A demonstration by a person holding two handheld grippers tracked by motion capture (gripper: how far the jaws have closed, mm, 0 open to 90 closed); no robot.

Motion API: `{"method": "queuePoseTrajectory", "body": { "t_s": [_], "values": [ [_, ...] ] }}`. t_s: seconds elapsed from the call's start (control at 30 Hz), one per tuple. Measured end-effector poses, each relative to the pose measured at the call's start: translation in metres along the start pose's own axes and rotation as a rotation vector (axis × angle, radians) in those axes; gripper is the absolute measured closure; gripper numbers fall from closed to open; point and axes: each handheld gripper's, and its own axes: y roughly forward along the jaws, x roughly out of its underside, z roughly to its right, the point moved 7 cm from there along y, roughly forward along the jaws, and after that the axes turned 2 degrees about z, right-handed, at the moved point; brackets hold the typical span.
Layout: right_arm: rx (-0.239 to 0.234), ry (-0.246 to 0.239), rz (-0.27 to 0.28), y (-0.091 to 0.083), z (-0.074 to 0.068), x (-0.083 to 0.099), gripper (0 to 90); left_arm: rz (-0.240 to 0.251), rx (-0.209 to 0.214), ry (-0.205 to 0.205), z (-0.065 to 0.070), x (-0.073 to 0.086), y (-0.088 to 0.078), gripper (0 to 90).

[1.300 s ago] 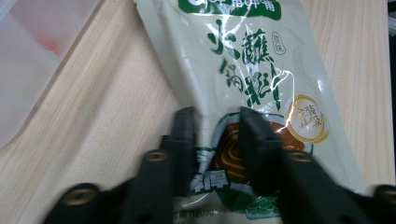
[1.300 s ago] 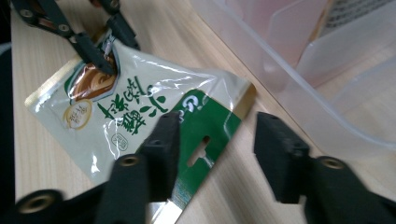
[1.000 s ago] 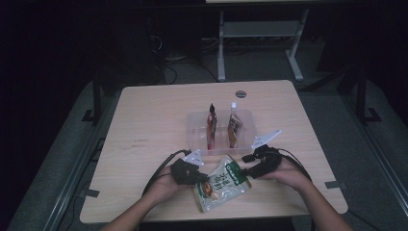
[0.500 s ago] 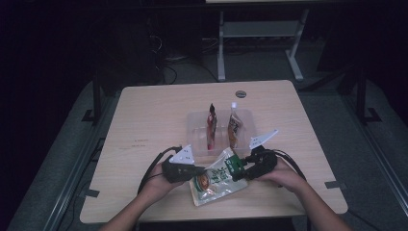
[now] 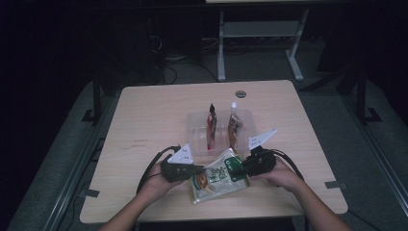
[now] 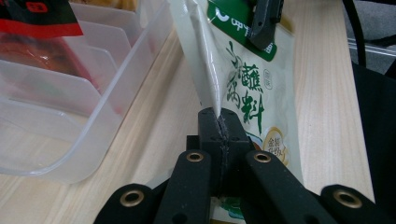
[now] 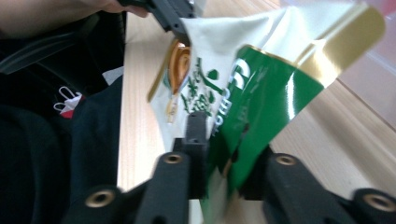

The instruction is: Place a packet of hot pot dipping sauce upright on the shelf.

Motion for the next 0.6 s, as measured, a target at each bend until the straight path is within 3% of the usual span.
{"method": "queuePoseTrajectory", "body": {
  "t_s": [0.17, 0.37, 0.6],
  "values": [
    [-0.020, -0.023, 0.011, -0.002, -0.003, -0.002, 89.0, 0.011, 0.001, -0.006, -0.002, -0.001, -0.002, 89.7],
    [-0.058, -0.037, 0.037, -0.004, -0.008, -0.006, 90.0, 0.008, -0.009, -0.015, -0.005, -0.001, -0.002, 87.6],
    [-0.053, -0.057, 0.057, -0.007, -0.011, -0.010, 90.0, 0.022, -0.051, -0.031, -0.008, -0.007, -0.013, 75.3]
  ]
}}
